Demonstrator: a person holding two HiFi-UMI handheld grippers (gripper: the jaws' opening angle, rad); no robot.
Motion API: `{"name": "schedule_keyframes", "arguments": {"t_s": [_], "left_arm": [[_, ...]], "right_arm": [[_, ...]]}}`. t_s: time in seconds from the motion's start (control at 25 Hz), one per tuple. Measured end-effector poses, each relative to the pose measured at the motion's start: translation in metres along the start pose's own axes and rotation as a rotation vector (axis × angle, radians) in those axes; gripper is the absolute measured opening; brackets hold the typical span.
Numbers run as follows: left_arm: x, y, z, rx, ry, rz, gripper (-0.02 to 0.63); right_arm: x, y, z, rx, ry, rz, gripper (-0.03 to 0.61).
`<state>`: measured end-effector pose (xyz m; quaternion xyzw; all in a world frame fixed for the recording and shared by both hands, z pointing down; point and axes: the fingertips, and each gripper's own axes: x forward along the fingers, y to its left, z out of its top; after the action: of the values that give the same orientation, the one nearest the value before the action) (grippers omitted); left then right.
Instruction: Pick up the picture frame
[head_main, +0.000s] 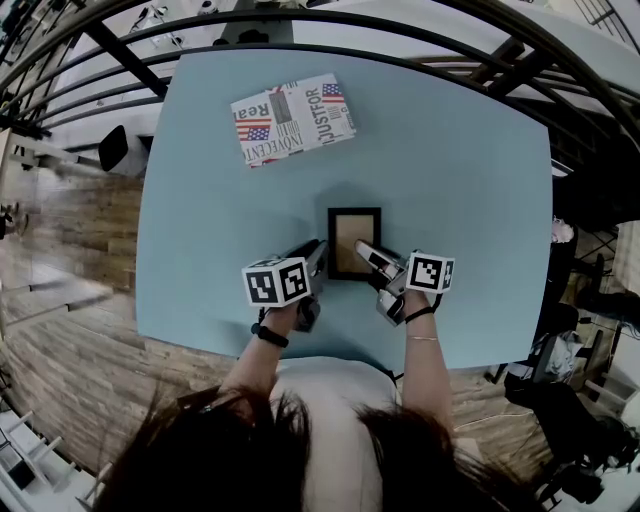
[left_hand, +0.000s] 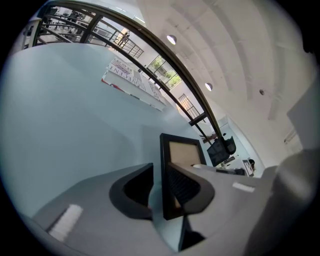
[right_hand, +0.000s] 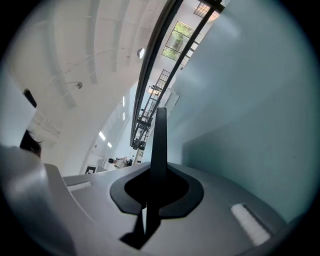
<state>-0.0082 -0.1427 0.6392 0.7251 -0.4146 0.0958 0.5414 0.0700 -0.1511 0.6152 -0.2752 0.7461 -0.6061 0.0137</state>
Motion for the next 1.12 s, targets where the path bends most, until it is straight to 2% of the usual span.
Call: {"name": "schedule_keyframes", "arguments": {"t_s": [0.28, 0.68, 0.96, 1.12], "left_arm": [[-0.016, -0.018, 0.014, 0.033, -0.064, -0.039, 0.097], [-0.051, -0.056, 0.034, 0.138, -0.179, -0.094, 0.097], [-0.087, -0.086, 0.049, 0.233, -0.273, -0.132, 0.097], [-0.109, -0.098, 0.052, 0.306, -0.313, -0.131, 0.097]], "right_arm": [[-0.013, 0.018, 0.006, -0.061, -0.045, -0.006, 0.011], [-0.041, 0.064, 0.016, -0.234, -0.152, -0.017, 0.011], [-0.072, 0.112, 0.024, -0.394, -0.26, -0.032, 0.011], [-0.089, 0.137, 0.023, -0.513, -0.309, -0.085, 0.011]]}}
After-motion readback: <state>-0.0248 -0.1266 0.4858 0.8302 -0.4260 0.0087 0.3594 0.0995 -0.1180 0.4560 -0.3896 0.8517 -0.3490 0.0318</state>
